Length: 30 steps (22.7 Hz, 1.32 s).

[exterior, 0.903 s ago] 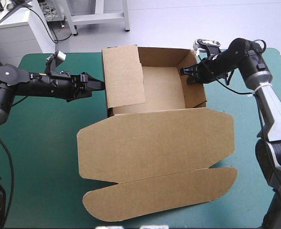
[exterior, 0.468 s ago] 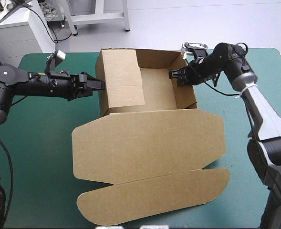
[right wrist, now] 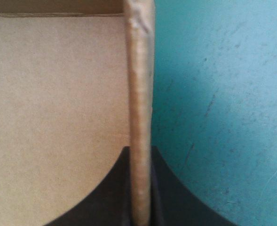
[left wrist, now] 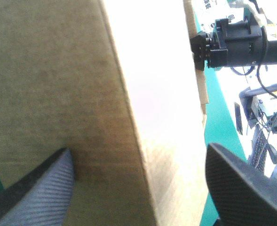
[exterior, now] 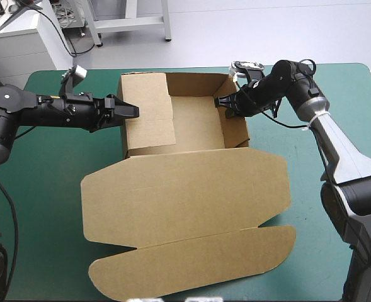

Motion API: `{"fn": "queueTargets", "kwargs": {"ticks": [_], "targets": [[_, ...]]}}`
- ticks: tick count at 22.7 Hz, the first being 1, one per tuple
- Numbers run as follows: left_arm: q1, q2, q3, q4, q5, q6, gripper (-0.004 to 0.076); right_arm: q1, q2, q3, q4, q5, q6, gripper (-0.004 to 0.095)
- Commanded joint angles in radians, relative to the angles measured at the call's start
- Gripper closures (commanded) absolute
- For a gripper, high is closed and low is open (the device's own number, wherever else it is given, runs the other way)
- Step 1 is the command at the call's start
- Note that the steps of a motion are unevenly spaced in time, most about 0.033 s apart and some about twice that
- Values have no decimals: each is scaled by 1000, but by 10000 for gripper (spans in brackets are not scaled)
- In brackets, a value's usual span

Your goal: Fold the box

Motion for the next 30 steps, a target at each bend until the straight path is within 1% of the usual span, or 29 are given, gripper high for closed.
{"fn": "queueTargets", "kwargs": {"ticks": [1,7,11,13,14,15,16,17,18,20,22,24,26,28,30], "targets": [[-5,-39,-26,-81,67,3,178,5,-62,-29,95,-29,7,925],[-5,-39,-26,4,54,3,178,41,-62,-29,79,-36,7,924],[-5,-39,-26,180,50,-6,178,92,-62,-31,58,-53,24,920],[-5,-39,-26,265,32,-54,178,122,-62,-44,49,-58,46,919],[-5,-39,-26,304,20,-83,178,144,-62,-63,11,-58,71,917],[-5,-39,-26,321,18,-92,178,158,-62,-77,-19,-58,88,917],[-5,-39,-26,340,15,-92,178,185,-62,-104,-74,-58,119,917],[-5,-39,-26,342,15,-96,178,199,-62,-120,-98,-58,132,916],[-7,-39,-26,342,11,-133,187,225,-62,-146,-136,-58,165,915],[-7,-39,-26,347,11,-147,244,262,-62,-169,-192,-63,208,915],[-17,-39,-26,392,24,-201,323,294,-62,-176,-249,-63,249,915],[-49,-39,-26,482,29,-237,352,320,-60,-176,-260,-70,259,915],[-96,-39,-26,569,23,-304,391,331,-60,-176,-257,-74,273,914],[-134,-39,-26,652,2,-376,520,331,-60,-176,-259,-67,284,914],[-156,-39,-26,679,-9,-401,681,331,-60,-176,-263,-56,284,916]]}}
